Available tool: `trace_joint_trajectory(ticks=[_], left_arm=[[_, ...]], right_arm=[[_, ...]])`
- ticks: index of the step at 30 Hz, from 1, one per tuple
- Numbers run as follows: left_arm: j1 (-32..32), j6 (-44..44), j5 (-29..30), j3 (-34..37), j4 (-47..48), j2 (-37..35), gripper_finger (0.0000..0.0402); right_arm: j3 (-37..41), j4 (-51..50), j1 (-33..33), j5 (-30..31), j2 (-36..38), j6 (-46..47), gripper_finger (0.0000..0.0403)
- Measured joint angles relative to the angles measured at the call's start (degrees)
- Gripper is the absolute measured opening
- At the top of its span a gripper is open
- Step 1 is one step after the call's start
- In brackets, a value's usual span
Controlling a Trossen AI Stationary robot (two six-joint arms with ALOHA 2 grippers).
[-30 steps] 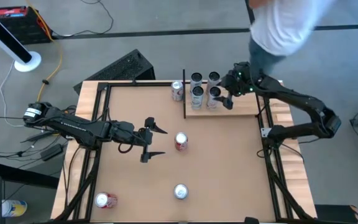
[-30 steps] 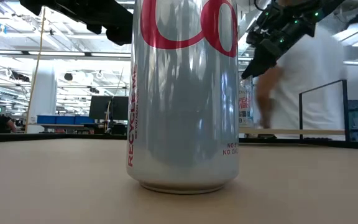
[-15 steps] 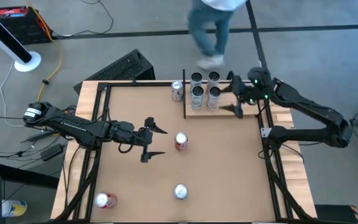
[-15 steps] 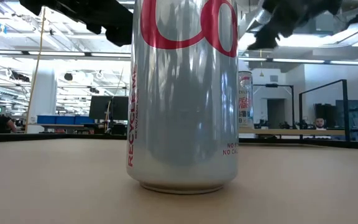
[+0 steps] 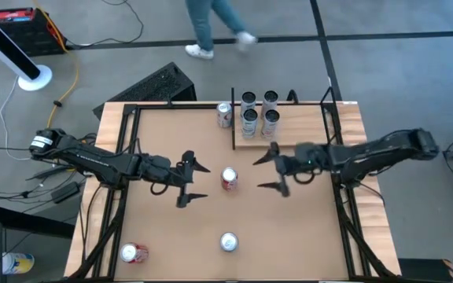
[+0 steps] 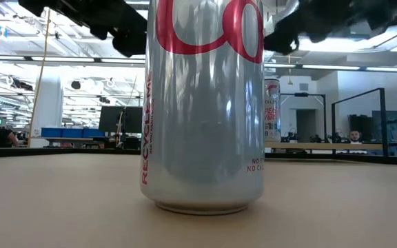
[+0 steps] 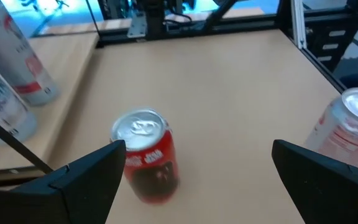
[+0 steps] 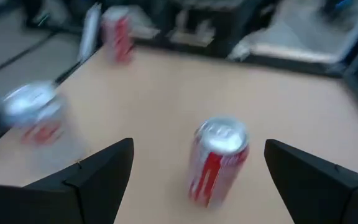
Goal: Place canned beverage on shelf
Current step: Put the top red soda can on the shelf
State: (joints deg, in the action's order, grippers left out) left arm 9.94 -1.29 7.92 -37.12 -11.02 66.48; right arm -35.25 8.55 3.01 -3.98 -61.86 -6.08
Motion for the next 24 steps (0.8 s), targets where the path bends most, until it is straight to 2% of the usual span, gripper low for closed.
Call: trace_joint_trajectory(ticks=[4,8,11,16,24], left_arm=[[0.7,0.6,-0.1,0.0,1.5,0.0,0.0389],[0.8,0.5,0.2,0.0,1.0,0.0,0.0389],[0.8,0.5,0.4,0.0,0.9,0.0,0.0389],[0.8,0.6,0.4,0.0,0.8,0.0,0.0389],[0.8,-0.1,0.4,0.0,1.1,0.0,0.0389]], right_arm=[[6.6,23.4,3.6,7.9,-7.3,4.5,0.0384],[6.6,35.0,4.6,8.4,-15.7,7.5,0.0384],[4.6,38.4,4.3,9.7,-21.8,9.0,0.0384],[0.6,39.2,3.0,15.4,-29.3,7.9,0.0384],[-2.6,39.2,1.7,13.8,-35.3,8.1,0.0384]])
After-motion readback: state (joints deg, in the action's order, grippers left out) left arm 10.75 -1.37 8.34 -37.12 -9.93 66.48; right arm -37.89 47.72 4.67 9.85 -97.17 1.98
